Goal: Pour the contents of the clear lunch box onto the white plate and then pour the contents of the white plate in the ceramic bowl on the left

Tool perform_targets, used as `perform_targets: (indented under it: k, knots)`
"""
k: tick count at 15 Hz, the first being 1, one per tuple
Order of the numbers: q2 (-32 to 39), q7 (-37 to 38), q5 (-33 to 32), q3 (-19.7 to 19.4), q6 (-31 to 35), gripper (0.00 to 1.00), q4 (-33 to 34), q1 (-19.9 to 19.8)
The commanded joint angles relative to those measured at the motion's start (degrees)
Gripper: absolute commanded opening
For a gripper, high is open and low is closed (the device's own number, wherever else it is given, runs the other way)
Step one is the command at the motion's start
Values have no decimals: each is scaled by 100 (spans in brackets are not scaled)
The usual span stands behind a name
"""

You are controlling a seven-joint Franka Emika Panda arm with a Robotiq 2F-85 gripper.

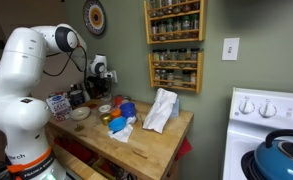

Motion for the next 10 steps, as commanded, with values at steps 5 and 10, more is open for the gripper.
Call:
perform_targets:
  k: [5, 10]
  knots:
    - [-661, -209, 274, 204, -143, 90, -534, -222]
    - [-1258, -1067, 812, 402, -280, 100, -1448, -615]
